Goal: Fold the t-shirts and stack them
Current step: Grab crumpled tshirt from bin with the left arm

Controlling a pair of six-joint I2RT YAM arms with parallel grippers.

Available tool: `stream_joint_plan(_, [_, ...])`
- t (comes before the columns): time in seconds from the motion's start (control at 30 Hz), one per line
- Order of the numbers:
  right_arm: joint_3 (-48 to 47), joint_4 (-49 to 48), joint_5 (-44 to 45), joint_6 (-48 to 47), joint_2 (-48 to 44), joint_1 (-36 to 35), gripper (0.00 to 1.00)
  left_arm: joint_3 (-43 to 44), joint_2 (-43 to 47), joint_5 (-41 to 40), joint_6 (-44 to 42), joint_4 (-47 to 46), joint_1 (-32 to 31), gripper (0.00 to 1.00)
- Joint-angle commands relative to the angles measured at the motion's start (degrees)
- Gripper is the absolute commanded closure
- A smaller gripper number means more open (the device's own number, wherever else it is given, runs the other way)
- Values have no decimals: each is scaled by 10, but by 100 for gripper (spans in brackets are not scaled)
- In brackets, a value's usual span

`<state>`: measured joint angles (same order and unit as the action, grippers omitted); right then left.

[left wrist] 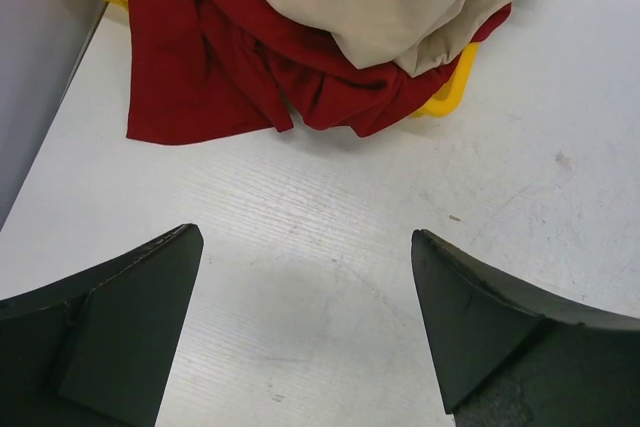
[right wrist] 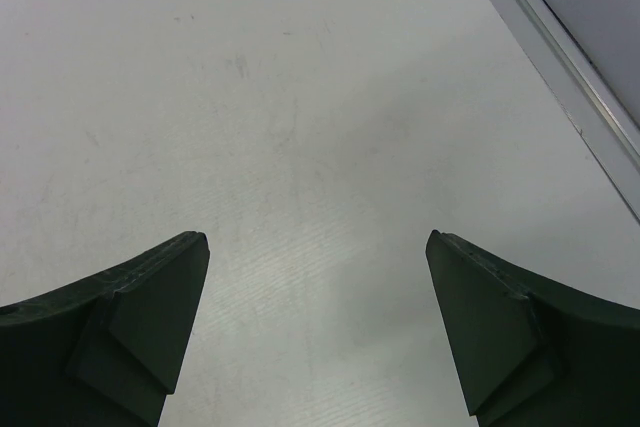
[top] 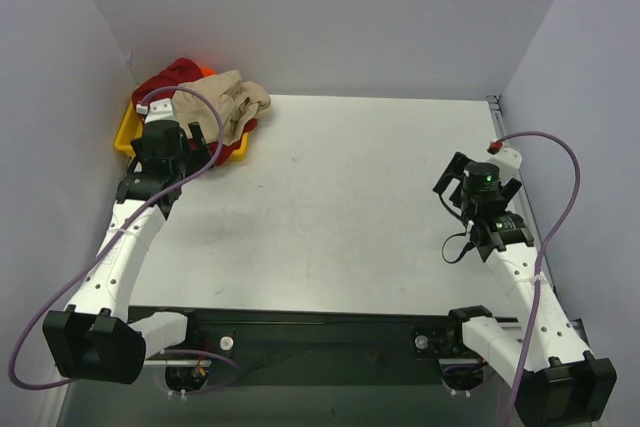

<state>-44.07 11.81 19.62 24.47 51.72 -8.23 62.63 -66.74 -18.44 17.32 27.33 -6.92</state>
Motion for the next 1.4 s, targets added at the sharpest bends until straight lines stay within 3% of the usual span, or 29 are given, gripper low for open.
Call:
stream_joint_plan(0.0, [-7, 3, 5, 4, 3, 4, 3, 39, -9, -19, 0, 16, 3, 3])
stream_joint_plan(0.3, [-22, 6, -11, -3, 14, 4, 3, 39, -8, -22, 10, 23, 3, 3])
stream_joint_plan(0.57, [-19, 7, -18, 22, 22, 4, 3, 75, -42, 30, -13, -4, 9, 3])
stream_joint_plan(0.97, [-88, -11, -29, 9, 108, 16, 3, 220, -249, 48, 2, -2, 26, 3])
stream_joint_plan(1.17, [-133, -19, -40, -1, 165, 27, 3, 272, -334, 100, -1, -34, 34, 3])
stream_joint_plan(1.37, [-169, -18, -58, 0, 201, 34, 4, 350, -414, 91, 6, -4, 34, 3])
